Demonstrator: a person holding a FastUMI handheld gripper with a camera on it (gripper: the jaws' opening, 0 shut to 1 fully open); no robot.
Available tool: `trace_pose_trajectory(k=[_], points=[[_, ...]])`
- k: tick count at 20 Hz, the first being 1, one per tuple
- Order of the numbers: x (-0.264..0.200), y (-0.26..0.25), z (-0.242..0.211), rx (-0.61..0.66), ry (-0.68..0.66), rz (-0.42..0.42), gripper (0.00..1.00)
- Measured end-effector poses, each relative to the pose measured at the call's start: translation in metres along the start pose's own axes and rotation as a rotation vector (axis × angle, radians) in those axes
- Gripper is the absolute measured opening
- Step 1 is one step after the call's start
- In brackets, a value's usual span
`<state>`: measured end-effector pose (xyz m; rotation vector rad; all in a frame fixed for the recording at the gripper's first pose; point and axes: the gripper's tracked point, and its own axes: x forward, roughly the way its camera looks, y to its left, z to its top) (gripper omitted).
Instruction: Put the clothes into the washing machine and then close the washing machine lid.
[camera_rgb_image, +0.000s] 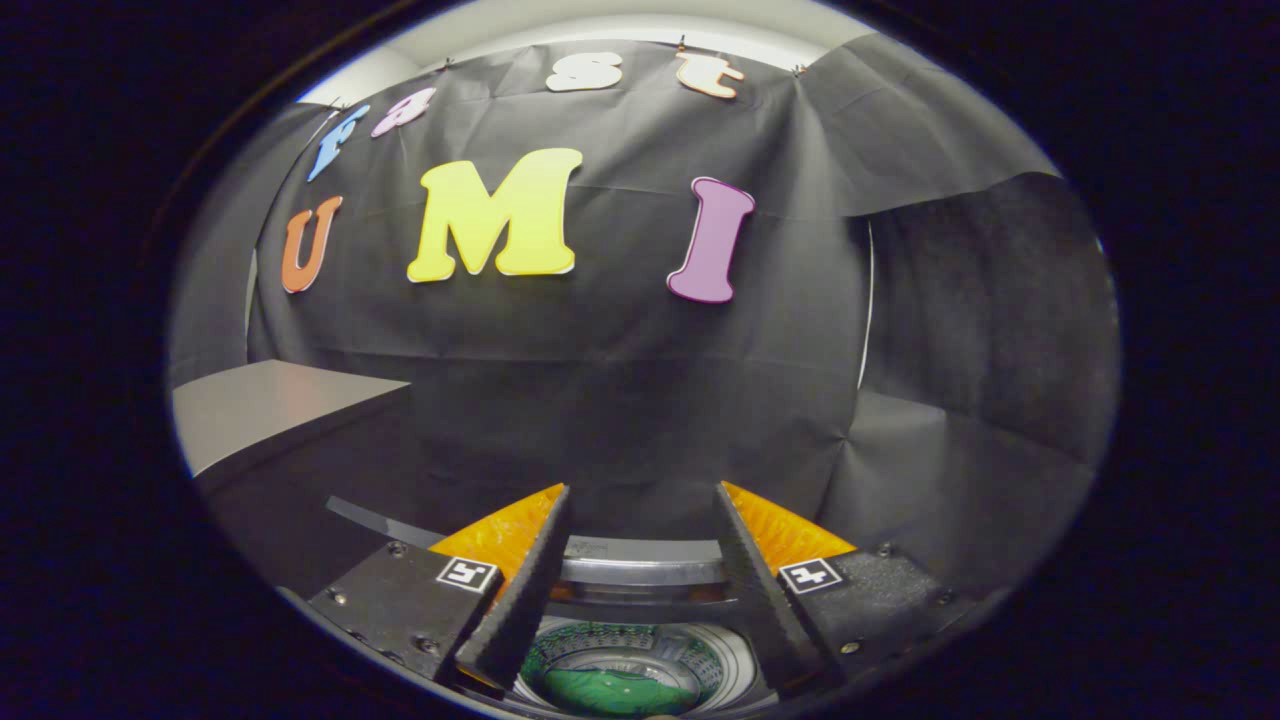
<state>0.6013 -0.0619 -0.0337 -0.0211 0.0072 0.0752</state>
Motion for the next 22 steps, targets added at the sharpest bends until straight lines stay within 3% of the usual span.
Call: trace_pose_trajectory(k=[2, 14, 22], points=[[-0.013, 0.008, -0.01, 0.004, 0.011, -0.007, 0.92], [-0.059, 0.007, -0.064, -0.017, 0.101, -0.028, 0.92], [-0.154, 0.035, -0.128, -0.004, 0.173, -0.028, 0.92]])
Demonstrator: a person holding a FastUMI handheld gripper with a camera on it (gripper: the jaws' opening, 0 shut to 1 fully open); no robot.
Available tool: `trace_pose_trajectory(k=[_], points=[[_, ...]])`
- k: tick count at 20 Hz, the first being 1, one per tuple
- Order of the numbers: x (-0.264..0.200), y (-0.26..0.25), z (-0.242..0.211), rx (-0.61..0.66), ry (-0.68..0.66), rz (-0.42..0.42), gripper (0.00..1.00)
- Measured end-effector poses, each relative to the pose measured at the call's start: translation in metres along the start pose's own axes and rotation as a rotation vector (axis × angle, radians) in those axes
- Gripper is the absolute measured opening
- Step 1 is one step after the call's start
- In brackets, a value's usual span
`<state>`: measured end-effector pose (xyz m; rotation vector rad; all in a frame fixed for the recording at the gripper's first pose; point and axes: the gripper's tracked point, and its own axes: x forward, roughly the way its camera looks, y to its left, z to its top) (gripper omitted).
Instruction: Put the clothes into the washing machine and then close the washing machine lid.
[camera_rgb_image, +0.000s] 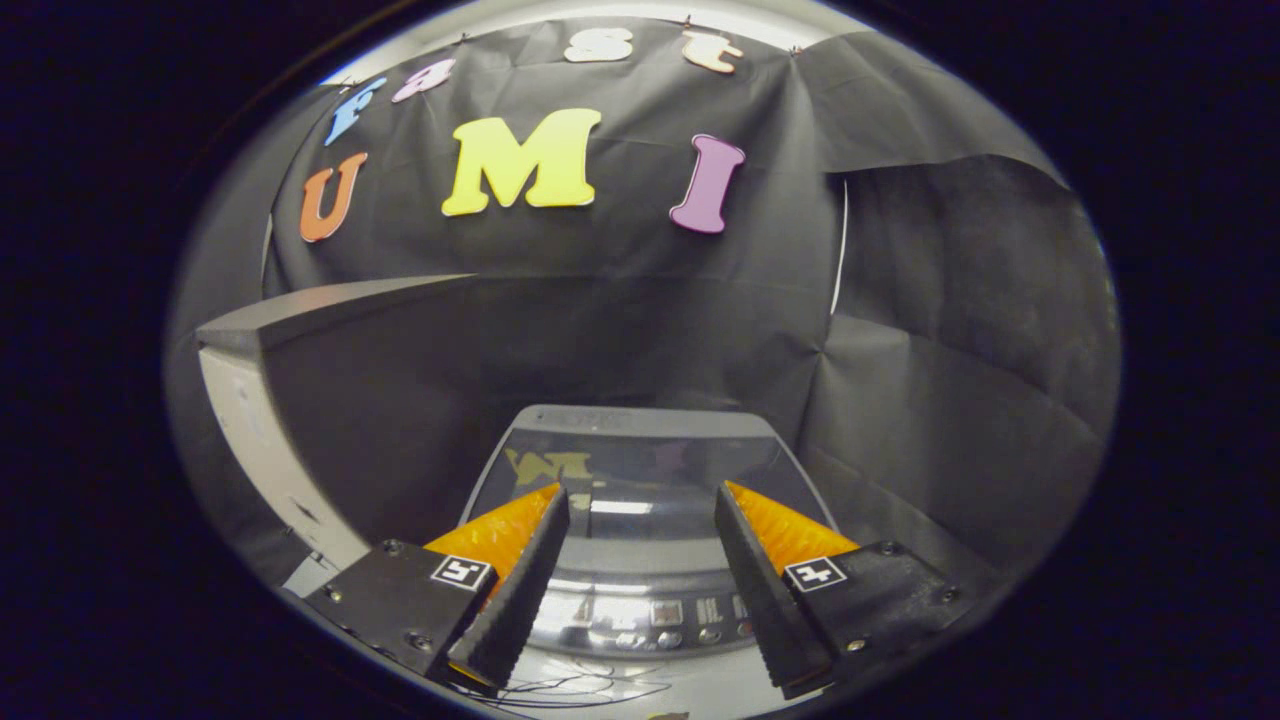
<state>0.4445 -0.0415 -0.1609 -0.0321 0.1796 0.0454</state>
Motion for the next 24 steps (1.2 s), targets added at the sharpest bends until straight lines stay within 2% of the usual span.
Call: trace_pose_trajectory(k=[4, 7, 14, 20, 24], points=[[-0.07, 0.032, -0.036, 0.03, 0.029, 0.011, 0.92], [-0.13, 0.054, -0.045, 0.071, 0.033, 0.024, 0.92], [-0.261, 0.083, -0.016, 0.025, -0.049, 0.112, 0.94], [-0.334, 0.086, -0.016, -0.013, -0.094, 0.175, 1.0], [-0.356, 0.083, -0.008, -0.06, -0.132, 0.2, 1.0]])
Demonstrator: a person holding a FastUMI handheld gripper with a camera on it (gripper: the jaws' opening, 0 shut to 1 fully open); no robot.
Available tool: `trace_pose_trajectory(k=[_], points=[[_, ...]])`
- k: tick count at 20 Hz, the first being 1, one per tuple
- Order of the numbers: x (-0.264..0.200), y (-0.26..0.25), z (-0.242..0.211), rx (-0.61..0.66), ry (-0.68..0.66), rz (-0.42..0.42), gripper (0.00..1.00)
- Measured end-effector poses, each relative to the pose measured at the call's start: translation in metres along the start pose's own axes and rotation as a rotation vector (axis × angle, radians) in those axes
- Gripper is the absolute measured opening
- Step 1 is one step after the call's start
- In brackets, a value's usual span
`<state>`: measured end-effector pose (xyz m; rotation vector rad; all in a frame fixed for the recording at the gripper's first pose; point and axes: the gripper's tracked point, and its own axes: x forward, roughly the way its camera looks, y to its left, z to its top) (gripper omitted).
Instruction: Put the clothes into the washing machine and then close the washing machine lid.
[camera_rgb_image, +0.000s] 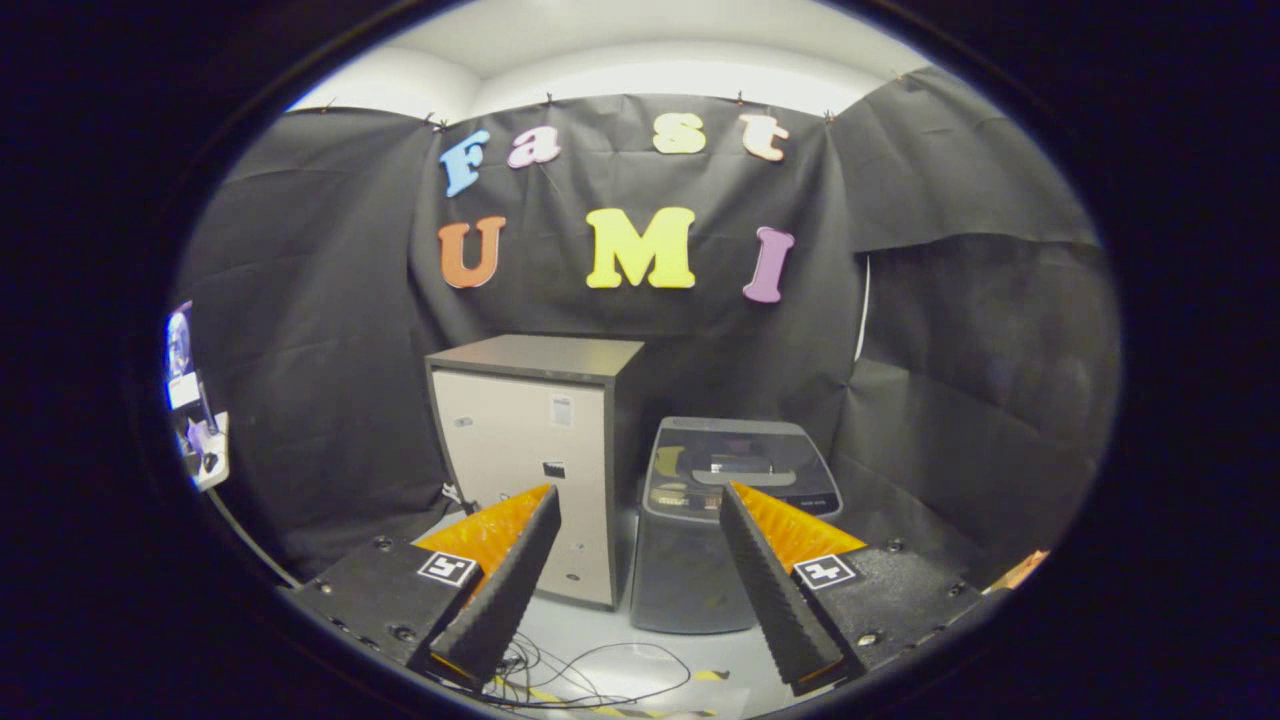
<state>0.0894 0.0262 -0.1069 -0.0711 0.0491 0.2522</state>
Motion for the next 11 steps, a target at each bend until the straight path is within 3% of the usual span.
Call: trace_pose_trajectory(k=[11], points=[[-0.009, -0.036, 0.017, 0.022, -0.025, -0.085, 1.0]])
